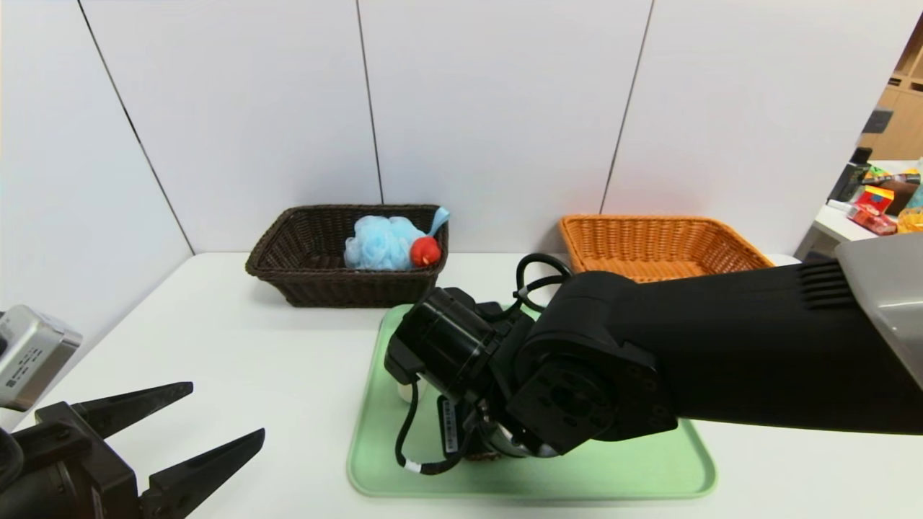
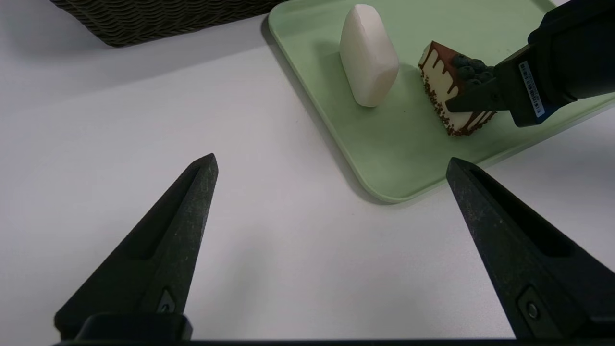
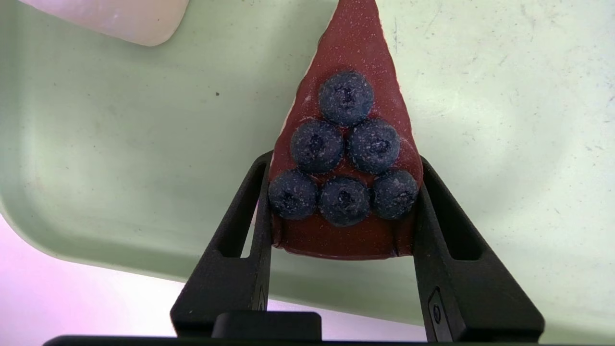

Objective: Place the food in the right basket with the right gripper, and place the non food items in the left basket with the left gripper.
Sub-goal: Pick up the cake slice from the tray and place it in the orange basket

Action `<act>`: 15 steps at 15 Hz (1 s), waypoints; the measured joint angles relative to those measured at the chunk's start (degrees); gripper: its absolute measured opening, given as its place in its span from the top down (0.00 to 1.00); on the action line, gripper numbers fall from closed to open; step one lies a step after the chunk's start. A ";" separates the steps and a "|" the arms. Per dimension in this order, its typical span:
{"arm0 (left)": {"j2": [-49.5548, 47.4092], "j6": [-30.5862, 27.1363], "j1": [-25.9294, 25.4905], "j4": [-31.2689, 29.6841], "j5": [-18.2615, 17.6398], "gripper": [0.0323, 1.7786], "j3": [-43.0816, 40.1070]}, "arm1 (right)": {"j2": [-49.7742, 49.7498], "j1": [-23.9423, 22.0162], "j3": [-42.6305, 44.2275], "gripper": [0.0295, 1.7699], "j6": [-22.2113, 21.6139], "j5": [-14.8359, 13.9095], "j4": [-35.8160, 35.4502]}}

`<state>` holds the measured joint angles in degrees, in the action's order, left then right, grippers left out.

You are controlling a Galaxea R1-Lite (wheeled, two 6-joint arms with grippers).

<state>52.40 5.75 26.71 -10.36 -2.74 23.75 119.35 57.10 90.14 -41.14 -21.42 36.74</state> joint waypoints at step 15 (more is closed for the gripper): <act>0.22 0.06 0.00 0.00 -0.06 0.05 0.00 | -7.78 -1.04 5.01 0.55 6.28 -1.71 4.00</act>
<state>52.61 5.81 26.71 -10.36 -2.80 23.75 111.57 56.06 95.15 -34.87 -23.13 40.74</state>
